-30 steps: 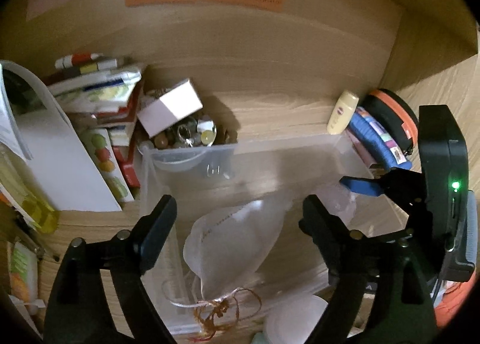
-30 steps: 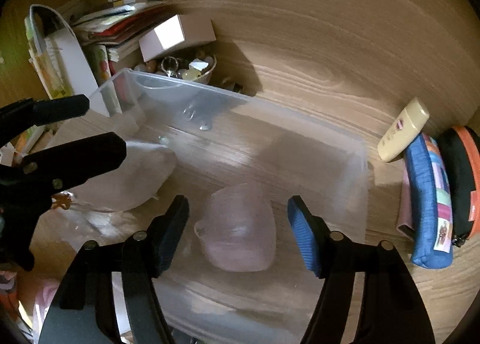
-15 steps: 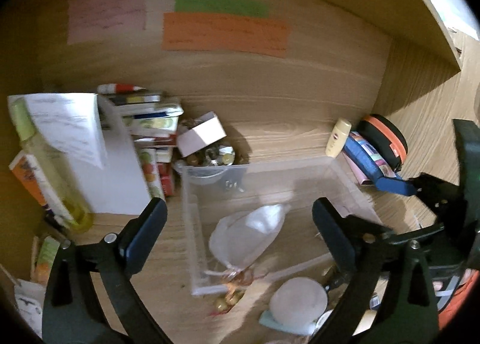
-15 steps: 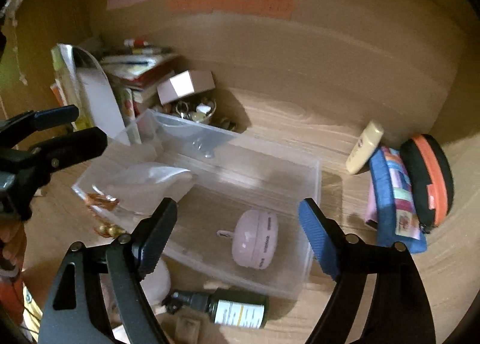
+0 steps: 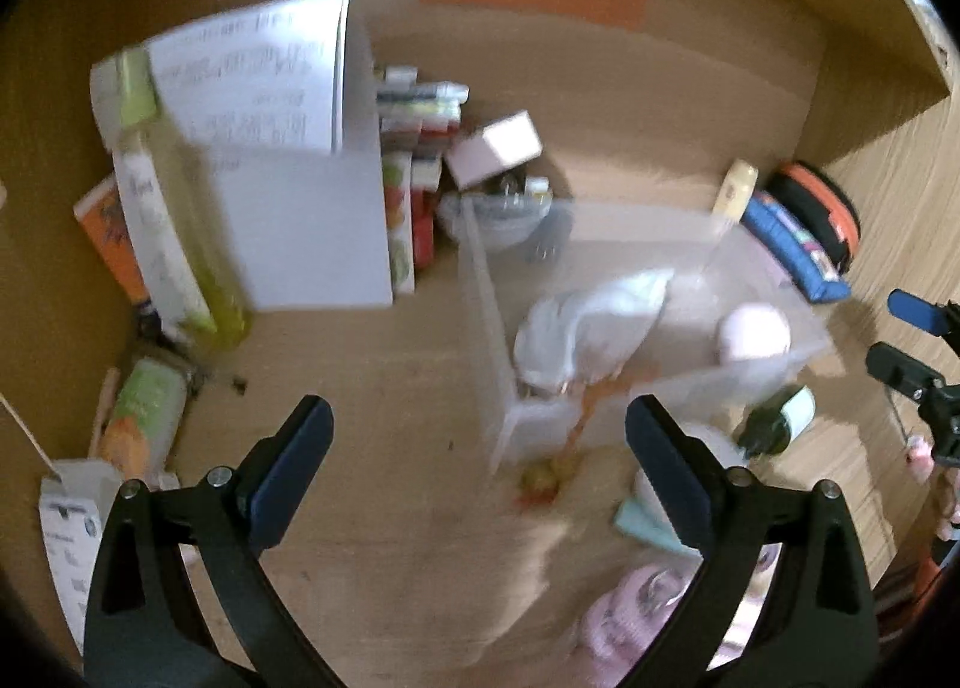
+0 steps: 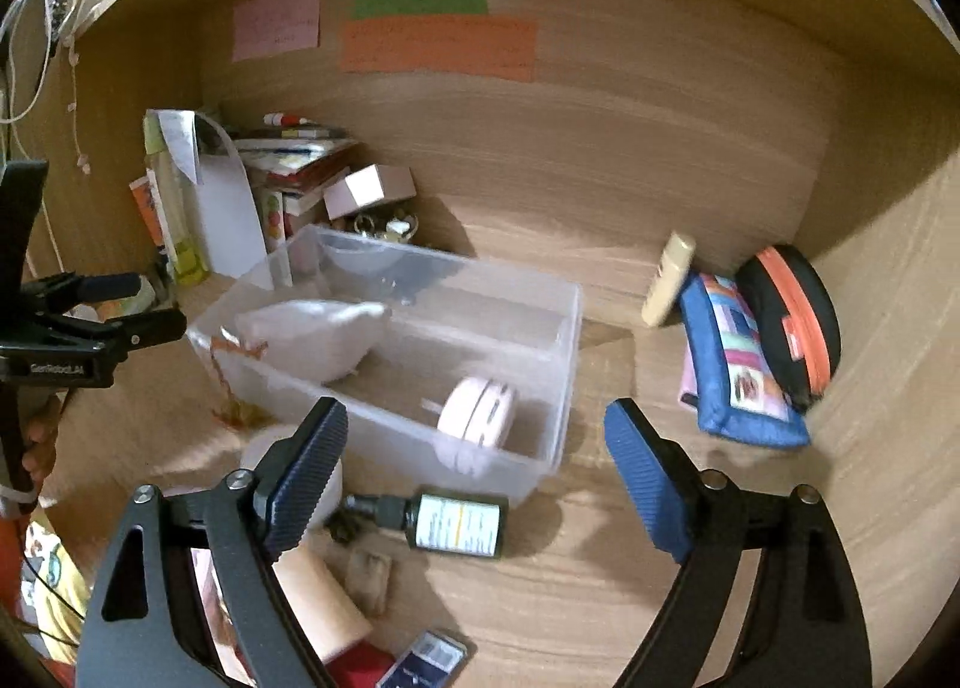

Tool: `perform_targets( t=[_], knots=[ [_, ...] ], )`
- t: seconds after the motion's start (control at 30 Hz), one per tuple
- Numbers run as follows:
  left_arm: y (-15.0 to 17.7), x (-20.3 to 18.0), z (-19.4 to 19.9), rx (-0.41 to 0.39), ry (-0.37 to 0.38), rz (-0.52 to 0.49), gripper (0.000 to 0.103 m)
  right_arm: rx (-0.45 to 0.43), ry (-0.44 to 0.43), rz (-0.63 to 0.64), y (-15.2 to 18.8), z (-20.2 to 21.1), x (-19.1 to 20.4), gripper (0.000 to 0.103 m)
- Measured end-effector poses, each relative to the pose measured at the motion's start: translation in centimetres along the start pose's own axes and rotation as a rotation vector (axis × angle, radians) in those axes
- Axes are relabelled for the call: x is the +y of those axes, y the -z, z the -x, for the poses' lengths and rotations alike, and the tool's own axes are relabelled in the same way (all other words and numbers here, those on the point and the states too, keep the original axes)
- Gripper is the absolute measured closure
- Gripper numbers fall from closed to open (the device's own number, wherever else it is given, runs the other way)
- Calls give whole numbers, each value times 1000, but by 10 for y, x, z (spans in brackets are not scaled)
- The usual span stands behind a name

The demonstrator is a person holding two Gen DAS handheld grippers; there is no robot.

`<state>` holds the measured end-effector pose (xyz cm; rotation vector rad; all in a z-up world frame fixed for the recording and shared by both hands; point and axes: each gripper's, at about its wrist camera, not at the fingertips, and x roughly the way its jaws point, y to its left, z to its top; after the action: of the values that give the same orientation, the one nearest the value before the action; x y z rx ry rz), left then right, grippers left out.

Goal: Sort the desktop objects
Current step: 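Open both grippers to drop the pouch and jar into the clear box, then grasp the green dropper bottle with the right gripper while the left grasps the gold ornament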

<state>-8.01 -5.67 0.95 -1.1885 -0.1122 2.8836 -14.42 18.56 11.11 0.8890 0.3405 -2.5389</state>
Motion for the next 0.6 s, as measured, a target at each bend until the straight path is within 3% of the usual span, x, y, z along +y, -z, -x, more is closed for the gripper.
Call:
perform_targets(
  t=[0.4,0.47,0.53,0.6],
  knots=[
    [34,-13,-42,156,-7,-34,4,141,-32,-36,42,-39,-10,16],
    [34,-15,-45,159,-18,-34,10,154,-40,-34,46,-43,-9,16],
    [34,-20,-49,172,-17,-43,25,162,-42,-28,49,-47,-8,16],
    [35,-23,-52,184,-4,-47,26,170,-44,-23,51,-52,-8,16]
  ],
)
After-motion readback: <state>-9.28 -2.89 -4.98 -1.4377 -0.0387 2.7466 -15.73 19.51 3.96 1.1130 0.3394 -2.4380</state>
